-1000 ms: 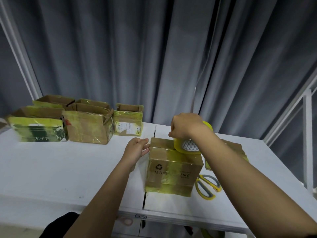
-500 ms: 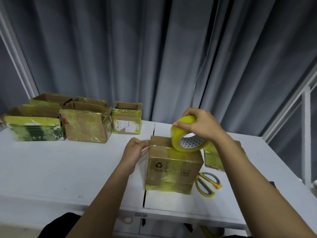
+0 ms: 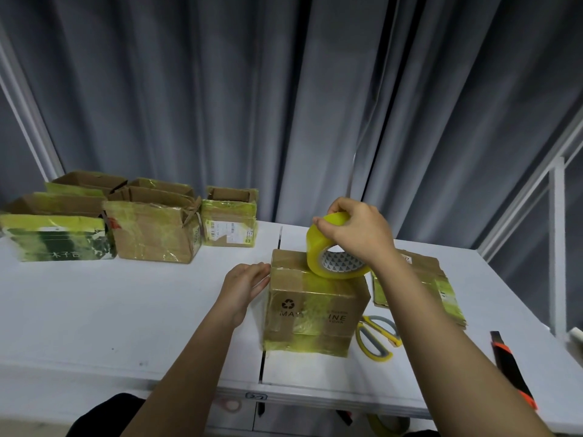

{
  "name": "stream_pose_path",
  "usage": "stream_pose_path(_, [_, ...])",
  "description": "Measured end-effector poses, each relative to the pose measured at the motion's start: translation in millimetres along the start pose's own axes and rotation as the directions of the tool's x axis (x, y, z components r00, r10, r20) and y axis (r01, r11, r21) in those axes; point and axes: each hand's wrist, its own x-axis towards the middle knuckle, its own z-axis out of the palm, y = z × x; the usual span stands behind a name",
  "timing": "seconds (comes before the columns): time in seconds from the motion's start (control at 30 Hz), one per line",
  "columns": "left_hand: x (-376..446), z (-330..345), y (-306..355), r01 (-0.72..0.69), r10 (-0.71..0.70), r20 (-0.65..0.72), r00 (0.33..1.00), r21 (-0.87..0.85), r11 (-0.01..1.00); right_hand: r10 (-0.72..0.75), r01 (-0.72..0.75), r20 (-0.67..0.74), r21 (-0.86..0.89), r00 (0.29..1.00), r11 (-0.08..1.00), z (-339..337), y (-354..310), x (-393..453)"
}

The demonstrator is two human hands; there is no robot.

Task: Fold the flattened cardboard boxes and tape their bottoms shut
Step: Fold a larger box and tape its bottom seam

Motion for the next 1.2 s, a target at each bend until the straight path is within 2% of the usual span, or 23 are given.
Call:
stream_pose_path(0.17, [-1, -1, 4, 0.047, -0.048, 0.024, 0.999, 0.046, 0.998, 0.005, -0.005, -0.004, 0.005, 1.000, 1.000, 0, 0, -1])
stream_pose_path(0.37, [5, -3, -3, 0.077, -0.089, 0.043, 0.995, 0.215, 0.973, 0.013, -0.013, 0.022, 0.001, 1.000, 1.000, -2, -3, -2])
stream_pose_path(0.47, [7, -3, -10, 0.108, -0.118, 0.015, 0.993, 0.305, 0.946, 0.011, -0.011, 0.032, 0.002, 0.999, 1.000, -3, -4, -2])
stream_pose_path(0.6, [7, -2, -16, 0.162, -0.162, -0.026, 0.987, 0.288, 0.944, 0.004, -0.004, 0.037, 0.008, 0.999, 1.000, -3, -5, -2])
stream_pose_path(0.67, [5, -6, -23, 0.214, -0.202, -0.068, 0.977, 0.339, 0.916, 0.008, -0.008, 0.034, 0.023, 0.999, 1.000, -3, -3, -2])
stream_pose_path(0.73, [0, -10, -29, 0.242, -0.242, -0.052, 0.969, 0.409, 0.880, 0.009, -0.009, 0.030, 0.026, 1.000, 1.000, -3, -1, -3])
stream_pose_path(0.77, [-1, -11, -28, 0.200, -0.202, -0.047, 0.978, 0.473, 0.858, 0.008, -0.008, 0.028, 0.023, 1.000, 1.000, -4, -1, -3])
stream_pose_path(0.83, [0, -12, -19, 0.008, 0.041, -0.075, 0.996, 0.561, 0.828, 0.005, -0.006, 0.025, 0.022, 1.000, 1.000, -3, -3, -2])
stream_pose_path(0.9, [-4, -5, -2, -0.257, 0.313, -0.035, 0.949, 0.489, 0.834, 0.004, -0.004, 0.021, 0.021, 1.000, 1.000, -3, -3, -1])
stream_pose_path(0.93, [-8, 3, 6, -0.352, 0.377, 0.030, 0.926, 0.431, 0.831, 0.007, -0.007, 0.020, 0.020, 1.000, 1.000, -3, -3, -1])
stream_pose_path(0.97, [-11, 10, 9, -0.388, 0.376, 0.108, 0.920, 0.388, 0.836, 0.010, -0.011, 0.019, 0.018, 1.000, 1.000, -2, -3, -1])
stream_pose_path(1.0, [-15, 18, 10, -0.366, 0.318, 0.189, 0.929, 0.351, 0.862, 0.012, -0.012, 0.020, 0.016, 1.000, 1.000, -2, -3, -1])
stream_pose_path(1.07, [-17, 22, -8, -0.181, 0.081, 0.298, 0.951, 0.327, 0.927, 0.014, -0.014, 0.022, 0.012, 1.000, 1.000, -2, -2, -2])
stream_pose_path(1.13, [-19, 14, -26, -0.009, -0.110, 0.289, 0.951, 0.379, 0.925, 0.017, -0.017, 0.019, 0.014, 1.000, 1.000, -2, -3, -3])
stream_pose_path(1.2, [-18, 8, -30, 0.051, -0.182, 0.215, 0.960, 0.503, 0.863, 0.015, -0.015, 0.023, 0.014, 1.000, 1.000, -3, -4, -3])
